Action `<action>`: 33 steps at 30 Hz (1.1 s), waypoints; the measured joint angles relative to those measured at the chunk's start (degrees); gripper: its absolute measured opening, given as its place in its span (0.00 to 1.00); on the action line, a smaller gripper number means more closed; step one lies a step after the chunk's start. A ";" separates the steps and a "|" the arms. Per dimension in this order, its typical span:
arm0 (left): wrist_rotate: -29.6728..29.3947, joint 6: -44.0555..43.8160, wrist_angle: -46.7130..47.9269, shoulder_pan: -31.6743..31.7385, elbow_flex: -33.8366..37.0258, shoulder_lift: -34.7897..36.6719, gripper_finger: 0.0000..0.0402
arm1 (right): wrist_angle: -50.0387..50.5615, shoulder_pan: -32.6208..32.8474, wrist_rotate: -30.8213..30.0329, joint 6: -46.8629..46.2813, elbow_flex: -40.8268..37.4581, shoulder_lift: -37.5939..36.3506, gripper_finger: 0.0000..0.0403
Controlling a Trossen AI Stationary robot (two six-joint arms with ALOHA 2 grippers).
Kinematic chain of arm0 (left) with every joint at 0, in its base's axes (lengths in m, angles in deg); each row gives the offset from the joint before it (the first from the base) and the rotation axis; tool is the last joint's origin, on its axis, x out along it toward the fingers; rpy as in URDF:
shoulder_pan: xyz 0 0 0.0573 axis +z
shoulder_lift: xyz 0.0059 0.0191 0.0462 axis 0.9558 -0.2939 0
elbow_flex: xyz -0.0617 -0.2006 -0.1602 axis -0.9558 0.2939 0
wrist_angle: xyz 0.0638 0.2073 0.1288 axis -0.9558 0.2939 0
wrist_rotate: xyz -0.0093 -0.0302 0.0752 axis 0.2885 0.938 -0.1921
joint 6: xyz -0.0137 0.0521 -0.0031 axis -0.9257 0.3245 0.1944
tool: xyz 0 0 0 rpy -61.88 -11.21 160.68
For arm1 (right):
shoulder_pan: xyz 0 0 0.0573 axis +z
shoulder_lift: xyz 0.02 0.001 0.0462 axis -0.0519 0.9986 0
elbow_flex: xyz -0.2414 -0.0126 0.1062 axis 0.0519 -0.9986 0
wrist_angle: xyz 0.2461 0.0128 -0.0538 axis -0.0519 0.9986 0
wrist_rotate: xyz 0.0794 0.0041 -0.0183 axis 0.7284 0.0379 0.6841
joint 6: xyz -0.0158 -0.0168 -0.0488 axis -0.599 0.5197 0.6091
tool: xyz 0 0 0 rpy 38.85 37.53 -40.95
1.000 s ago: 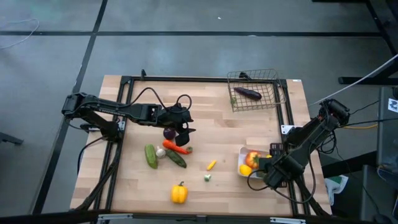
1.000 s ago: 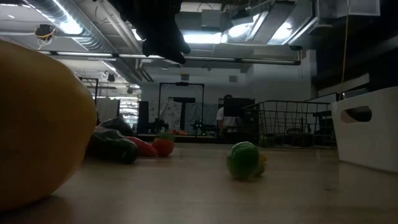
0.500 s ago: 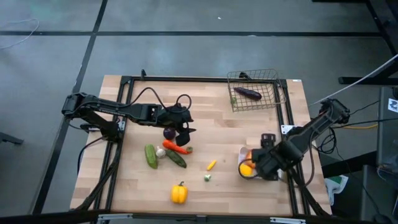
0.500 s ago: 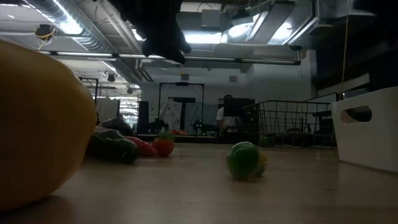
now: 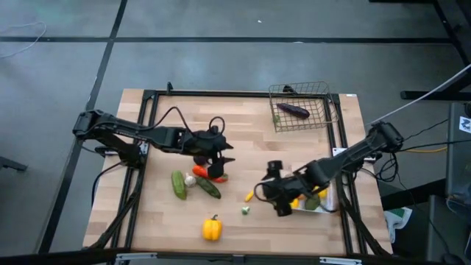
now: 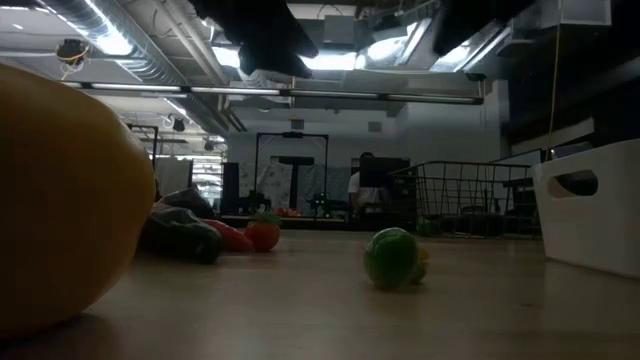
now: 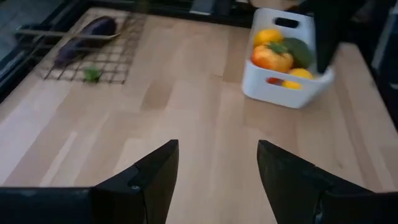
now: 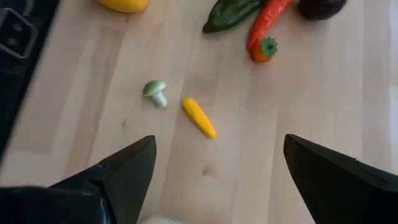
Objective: Sort produce into baskets
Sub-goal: Put the yellow corn into the black wire basket
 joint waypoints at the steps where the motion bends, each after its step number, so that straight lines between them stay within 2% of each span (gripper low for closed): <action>1: 0.02 0.45 -0.02 -0.67 0.00 0.03 0.53 | -0.88 -0.49 0.06 1.03 0.00 1.08 0.87; 5: 0.02 1.91 0.43 -2.98 0.00 0.05 0.53 | -3.62 -2.96 2.10 2.84 0.00 5.20 0.87; 12: 0.02 0.36 2.11 -6.88 0.00 0.31 0.53 | -7.46 -6.44 9.74 4.97 0.00 11.61 0.87; 22: 0.19 -7.63 5.54 -13.39 0.02 1.44 0.53 | -9.15 -7.85 11.13 7.54 -0.02 18.26 0.86; 25: 0.13 -10.34 6.14 -15.49 0.02 2.27 0.53 | -9.19 -8.31 11.17 8.12 -0.02 19.72 0.81; 33: -1.02 -14.83 6.05 -20.42 0.02 3.27 0.53 | -9.24 -9.82 11.67 8.56 -0.02 22.94 0.62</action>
